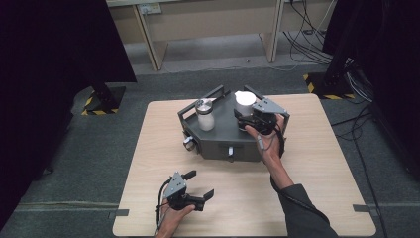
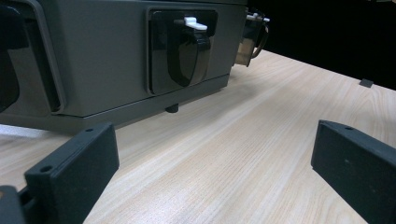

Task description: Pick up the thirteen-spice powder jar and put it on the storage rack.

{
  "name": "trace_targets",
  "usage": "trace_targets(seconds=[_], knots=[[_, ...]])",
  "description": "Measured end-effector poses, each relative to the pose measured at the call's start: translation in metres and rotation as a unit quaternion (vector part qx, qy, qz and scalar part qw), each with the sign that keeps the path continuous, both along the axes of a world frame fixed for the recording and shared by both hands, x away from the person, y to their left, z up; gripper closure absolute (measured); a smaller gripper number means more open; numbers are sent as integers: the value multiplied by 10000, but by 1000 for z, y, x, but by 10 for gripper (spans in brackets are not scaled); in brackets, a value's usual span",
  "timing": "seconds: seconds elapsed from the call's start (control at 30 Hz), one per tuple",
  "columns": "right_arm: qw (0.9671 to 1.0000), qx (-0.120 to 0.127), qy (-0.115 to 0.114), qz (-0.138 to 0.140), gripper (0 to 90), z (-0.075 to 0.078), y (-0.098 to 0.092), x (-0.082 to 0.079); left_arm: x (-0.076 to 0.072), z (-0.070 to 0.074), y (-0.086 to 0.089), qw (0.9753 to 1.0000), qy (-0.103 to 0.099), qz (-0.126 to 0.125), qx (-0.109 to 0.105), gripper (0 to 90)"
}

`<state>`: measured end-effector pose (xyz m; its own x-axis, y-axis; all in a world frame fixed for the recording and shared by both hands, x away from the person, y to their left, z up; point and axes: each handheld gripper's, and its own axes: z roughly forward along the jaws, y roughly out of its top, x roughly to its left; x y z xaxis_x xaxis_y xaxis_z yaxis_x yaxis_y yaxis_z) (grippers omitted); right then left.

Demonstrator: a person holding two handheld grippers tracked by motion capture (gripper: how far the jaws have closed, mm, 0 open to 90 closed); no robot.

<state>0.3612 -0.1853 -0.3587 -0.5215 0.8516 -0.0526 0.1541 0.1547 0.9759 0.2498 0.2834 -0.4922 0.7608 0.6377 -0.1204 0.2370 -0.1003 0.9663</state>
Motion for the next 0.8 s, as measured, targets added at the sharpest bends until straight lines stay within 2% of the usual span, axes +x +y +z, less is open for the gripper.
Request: trace_targets(seconds=[0.27,0.53,0.8], knots=[[10000,9,45,-21,307,-5,1,2,0,0,0,10000,8,5,-10,3],[10000,36,-16,-4,306,-9,-1,0,0,0,0,10000,4,4,-3,3],[10000,33,10,10,295,-9,-2,-3,0,0,0,10000,9,11,-3,3]])
